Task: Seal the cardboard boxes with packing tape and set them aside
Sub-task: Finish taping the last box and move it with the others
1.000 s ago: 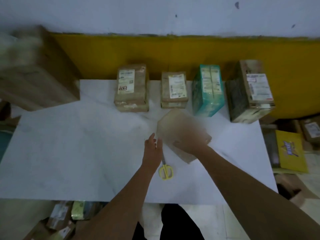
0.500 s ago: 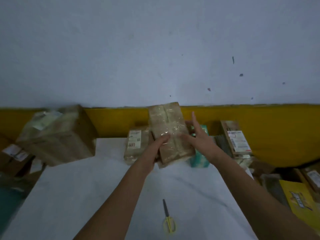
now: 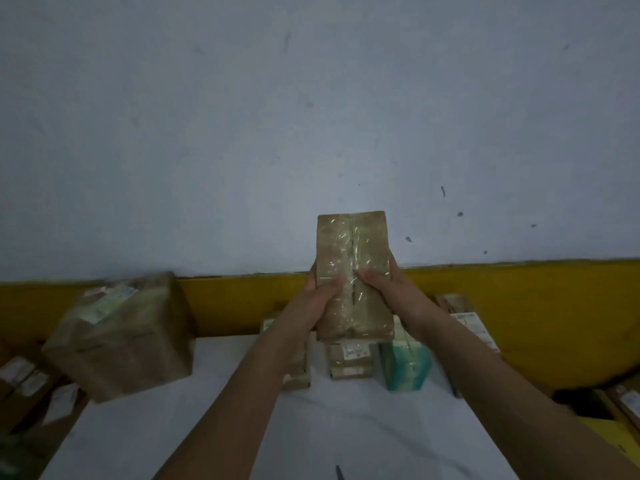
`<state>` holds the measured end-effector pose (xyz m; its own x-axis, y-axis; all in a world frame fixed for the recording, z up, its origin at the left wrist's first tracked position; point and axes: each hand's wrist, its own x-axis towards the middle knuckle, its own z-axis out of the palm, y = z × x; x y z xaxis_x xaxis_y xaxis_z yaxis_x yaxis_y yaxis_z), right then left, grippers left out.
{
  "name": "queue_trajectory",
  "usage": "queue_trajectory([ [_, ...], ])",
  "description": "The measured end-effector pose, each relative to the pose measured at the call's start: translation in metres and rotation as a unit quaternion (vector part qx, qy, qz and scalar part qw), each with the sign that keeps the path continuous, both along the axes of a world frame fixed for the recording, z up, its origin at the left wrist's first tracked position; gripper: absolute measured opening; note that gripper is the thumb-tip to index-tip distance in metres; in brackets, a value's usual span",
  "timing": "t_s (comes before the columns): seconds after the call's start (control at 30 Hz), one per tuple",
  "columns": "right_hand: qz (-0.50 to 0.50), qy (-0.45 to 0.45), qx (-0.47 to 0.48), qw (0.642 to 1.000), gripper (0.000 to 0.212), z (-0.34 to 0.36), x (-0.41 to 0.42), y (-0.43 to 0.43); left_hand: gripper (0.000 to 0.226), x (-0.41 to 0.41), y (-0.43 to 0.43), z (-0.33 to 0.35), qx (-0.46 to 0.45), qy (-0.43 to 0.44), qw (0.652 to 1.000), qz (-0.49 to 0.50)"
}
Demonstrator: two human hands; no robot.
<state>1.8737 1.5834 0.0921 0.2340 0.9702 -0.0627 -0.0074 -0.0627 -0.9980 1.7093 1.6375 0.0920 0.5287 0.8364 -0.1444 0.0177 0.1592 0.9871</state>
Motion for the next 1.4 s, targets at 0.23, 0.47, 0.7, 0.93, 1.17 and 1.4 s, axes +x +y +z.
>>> queue_trajectory([
  [0.23, -0.078, -0.373, 0.002, 0.925, 0.101, -0.001, -0.034, 0.006, 0.155, 0.024, 0.000, 0.023, 0.059, 0.233, 0.966, 0.093],
  [0.47, -0.033, -0.163, 0.022, 0.986, 0.117, 0.026, -0.019, -0.006, 0.074, -0.014, 0.022, 0.018, -0.104, -0.051, 0.987, 0.109],
  [0.7, 0.072, 0.087, -0.052, 0.992, 0.046, 0.025, -0.022, -0.005, 0.049, -0.016, 0.021, 0.024, -0.098, -0.137, 0.984, 0.051],
  [0.93, 0.021, 0.124, 0.020, 0.992, 0.052, 0.023, -0.029, 0.012, 0.078, -0.018, 0.022, 0.034, 0.025, 0.011, 0.999, 0.017],
  [1.17, 0.011, 0.121, 0.033, 0.992, 0.045, 0.007, -0.040, 0.018, 0.100, -0.030, 0.023, 0.031, 0.073, 0.045, 0.996, 0.014],
  [1.4, 0.033, 0.069, -0.004, 0.997, 0.053, -0.008, -0.051, 0.033, 0.073, -0.052, 0.025, 0.021, 0.069, 0.053, 0.996, 0.000],
])
